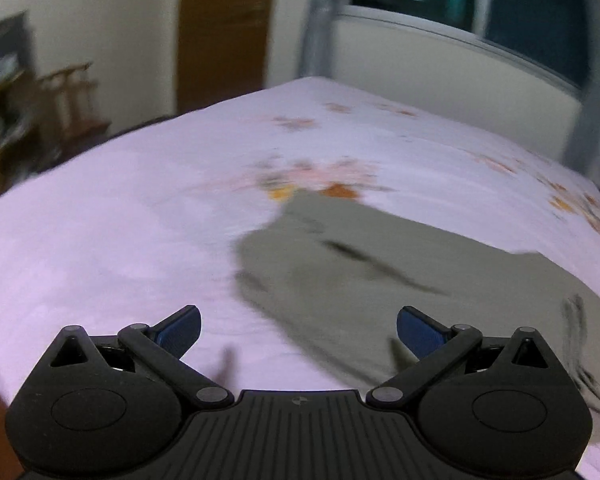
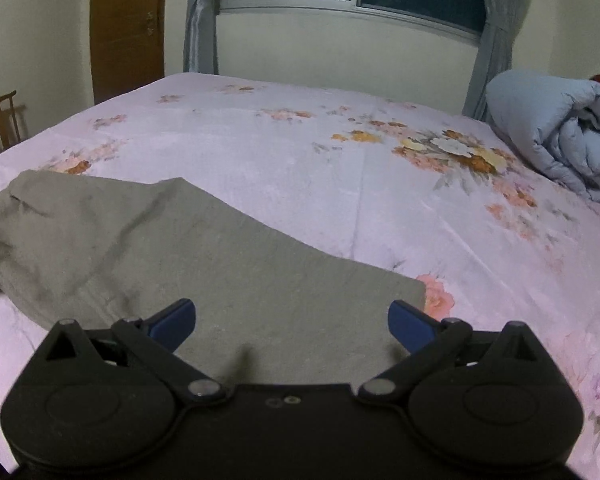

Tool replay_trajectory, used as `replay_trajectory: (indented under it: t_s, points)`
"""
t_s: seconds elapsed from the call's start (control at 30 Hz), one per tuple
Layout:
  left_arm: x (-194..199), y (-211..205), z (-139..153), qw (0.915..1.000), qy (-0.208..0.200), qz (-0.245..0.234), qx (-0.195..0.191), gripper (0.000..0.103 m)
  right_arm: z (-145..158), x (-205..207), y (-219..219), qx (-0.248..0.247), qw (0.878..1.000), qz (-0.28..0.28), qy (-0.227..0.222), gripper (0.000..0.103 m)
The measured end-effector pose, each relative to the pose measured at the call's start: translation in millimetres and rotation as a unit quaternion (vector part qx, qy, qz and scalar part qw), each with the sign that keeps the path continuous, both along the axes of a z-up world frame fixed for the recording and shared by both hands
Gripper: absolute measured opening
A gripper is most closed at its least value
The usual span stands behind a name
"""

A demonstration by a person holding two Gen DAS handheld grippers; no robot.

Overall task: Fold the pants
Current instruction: 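Grasp the sweatpants waistband with the left gripper and lift it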

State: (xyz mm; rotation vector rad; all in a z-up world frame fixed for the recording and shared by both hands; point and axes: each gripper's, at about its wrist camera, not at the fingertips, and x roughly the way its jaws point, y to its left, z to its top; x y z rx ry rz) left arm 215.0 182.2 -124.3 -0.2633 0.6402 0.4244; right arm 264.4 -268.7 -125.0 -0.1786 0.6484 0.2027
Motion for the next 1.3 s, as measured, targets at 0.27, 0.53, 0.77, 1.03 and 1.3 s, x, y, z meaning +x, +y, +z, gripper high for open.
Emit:
replay_trajectory:
  t_s: [0.27, 0.53, 0.77, 1.03, 1.3]
  points:
    - [18, 63, -47, 0.9905, -0.02, 0.023, -0.134, 0.103, -3, 0, 0, 0.006, 0.997, -0.069, -0.037, 0.097]
    - [49, 81, -84, 0.9674, -0.069, 0.003, -0.244, 0.103, 5, 6, -5, 0.011, 0.994, -0.095, -0.051, 0.097]
    - [72, 82, -96, 0.9585, -0.074, -0.04, -0.272, 0.049, 5, 9, -10, 0.022, 0.992, -0.114, -0.05, 0.097]
    - [69, 51, -52, 0.9718, -0.11, -0.08, -0.192, 0.037, 1, 3, -41, 0.052, 0.986, -0.153, -0.035, 0.097]
    - [90, -62, 45, 0.9549, -0.164, -0.239, -0.065, 0.035, 7, -15, -84, 0.091, 0.977, -0.187, -0.046, 0.097]
